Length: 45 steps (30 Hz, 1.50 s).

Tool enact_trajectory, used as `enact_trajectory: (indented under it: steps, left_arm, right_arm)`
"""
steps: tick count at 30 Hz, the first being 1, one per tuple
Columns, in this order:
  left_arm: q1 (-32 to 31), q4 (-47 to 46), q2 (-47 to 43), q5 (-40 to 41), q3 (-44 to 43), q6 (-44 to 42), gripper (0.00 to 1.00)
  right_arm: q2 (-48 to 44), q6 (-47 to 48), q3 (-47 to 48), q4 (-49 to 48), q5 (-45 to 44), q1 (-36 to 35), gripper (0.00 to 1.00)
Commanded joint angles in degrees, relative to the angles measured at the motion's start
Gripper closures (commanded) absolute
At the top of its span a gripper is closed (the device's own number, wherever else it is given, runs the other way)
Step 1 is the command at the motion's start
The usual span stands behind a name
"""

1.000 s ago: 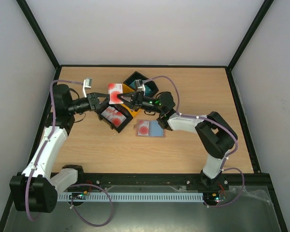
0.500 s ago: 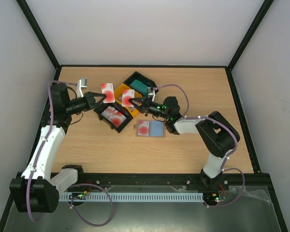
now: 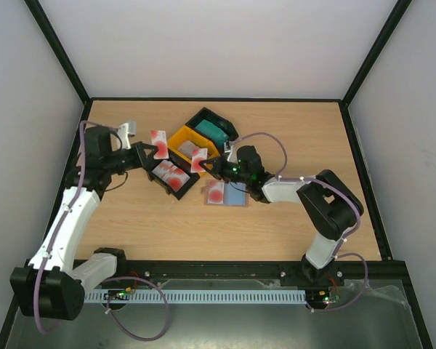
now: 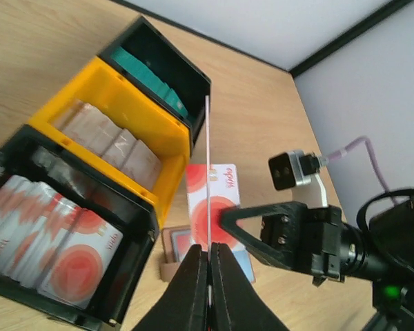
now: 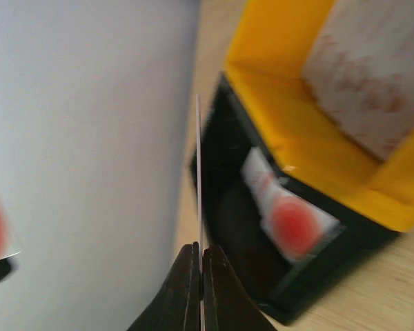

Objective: Put the credit cards into the card holder
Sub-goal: Pick up the credit card from the storage box, then insert the credit card into the card holder.

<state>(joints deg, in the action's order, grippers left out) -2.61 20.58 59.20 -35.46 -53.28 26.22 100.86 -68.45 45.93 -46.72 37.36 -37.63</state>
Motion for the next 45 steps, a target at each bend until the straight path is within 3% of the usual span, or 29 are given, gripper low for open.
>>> enact_trajectory:
  steps: [1, 8, 11, 17, 25, 33, 45]
  left_arm:
    - [-6.4, 0.0, 2.1, 2.9, 1.8, -0.9, 0.97]
    - [-22.9, -19.4, 8.0, 8.9, 11.7, 11.2, 0.98]
    - [-29.0, -28.4, 12.0, 13.1, 15.3, 17.7, 0.98]
    - [-33.9, -41.2, 22.2, 14.0, 18.3, 23.3, 0.98]
    - [-34.6, -56.2, 31.4, 9.1, 20.6, 28.2, 0.98]
    - [-35.5, -59.9, 36.3, 10.8, 21.5, 28.8, 0.98]
    - [-36.4, -56.6, 40.7, 14.2, 19.8, 26.6, 0.98]
  right_arm:
    - [-7.3, 13.2, 0.5, 21.0, -12.2, -0.7, 0.98]
    - [-22.8, 18.9, -7.4, 39.2, -32.0, -0.6, 0.98]
    - [-28.0, 19.5, -9.9, 44.9, -36.7, -0.6, 0.98]
    - [-28.8, 21.2, -9.5, 49.6, -36.1, -0.7, 0.98]
    - [-25.0, 23.4, -12.7, 42.4, -27.6, -0.7, 0.98]
    - [-24.1, 23.3, -15.0, 43.8, -29.1, -0.7, 0.98]
    - [-23.0, 22.9, -14.6, 47.3, -31.7, -0.6, 0.98]
